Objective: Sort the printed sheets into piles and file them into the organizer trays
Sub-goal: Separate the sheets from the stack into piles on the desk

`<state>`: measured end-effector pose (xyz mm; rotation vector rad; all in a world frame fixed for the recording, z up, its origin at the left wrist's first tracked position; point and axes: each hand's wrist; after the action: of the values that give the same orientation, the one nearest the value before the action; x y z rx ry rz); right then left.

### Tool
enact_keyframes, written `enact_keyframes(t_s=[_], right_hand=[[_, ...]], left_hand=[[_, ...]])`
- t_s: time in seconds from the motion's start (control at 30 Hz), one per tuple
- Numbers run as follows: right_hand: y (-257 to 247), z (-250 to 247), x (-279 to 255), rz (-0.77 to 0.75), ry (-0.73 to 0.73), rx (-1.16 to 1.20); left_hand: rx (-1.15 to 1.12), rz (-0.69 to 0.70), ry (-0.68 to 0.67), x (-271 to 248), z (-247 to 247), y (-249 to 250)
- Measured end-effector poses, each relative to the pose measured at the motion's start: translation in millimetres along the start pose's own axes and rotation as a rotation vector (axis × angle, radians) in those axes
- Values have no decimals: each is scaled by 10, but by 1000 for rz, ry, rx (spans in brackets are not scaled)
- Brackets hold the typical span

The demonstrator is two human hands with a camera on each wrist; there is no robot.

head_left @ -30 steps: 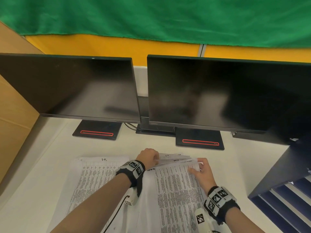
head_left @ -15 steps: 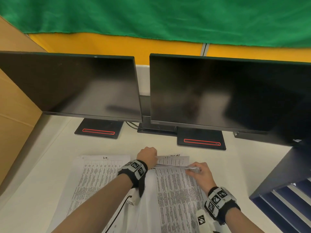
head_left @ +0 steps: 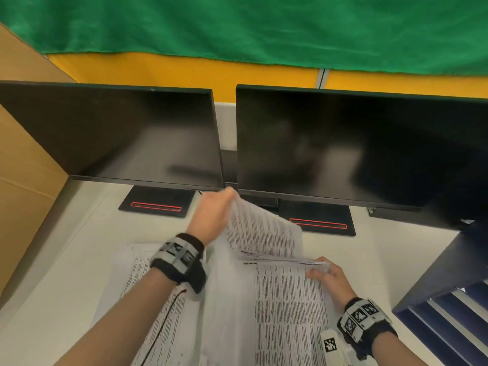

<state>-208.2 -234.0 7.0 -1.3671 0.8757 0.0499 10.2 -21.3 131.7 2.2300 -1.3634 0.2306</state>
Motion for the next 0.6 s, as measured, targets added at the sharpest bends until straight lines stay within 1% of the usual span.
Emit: enact_keyframes(t_s=[0.03,0.1,0.13,0.17,0.2,0.3,0.37,0.43,0.5,0.6], right_hand=[[3,-21,2,-1,0,6],[1,-51,11,-6,0,-6],[-6,-57,10,-8,-8,-9],[-14,-60,10,-10,-19,-7],[-21,-62,9,-9,-26,-4],[-39,-71,15,-23,-50,-8],[-66,-56,6,-26,-65,-7],[-100,-39,-11,-31,-78,-1],[-130,-26,-18,-33,-84,-1],[-143,-18,-21,-33,-86,-10]], left_hand=[[-25,-49,93,50,-202,-90],[-107,-154,224,95,-604,-343],[-114,-198,257,101,-793,-496],[-74,-236,250,97,-960,-662],[-20,-266,193,88,-1111,-837],[115,-347,-105,32,-1391,-1259],[162,-375,-316,-44,-1368,-1484],[214,-400,-504,-189,-1191,-1619],[245,-450,-610,-390,-926,-1728],[289,-491,-686,-701,-620,-1824]])
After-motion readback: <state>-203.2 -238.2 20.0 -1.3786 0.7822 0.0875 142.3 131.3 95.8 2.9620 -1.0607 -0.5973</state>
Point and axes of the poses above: each hand's wrist, its own x-axis towards the middle knuckle, its own z-axis out of the palm, y = z × x, and after that the axes turned 12 degrees about z, right-handed
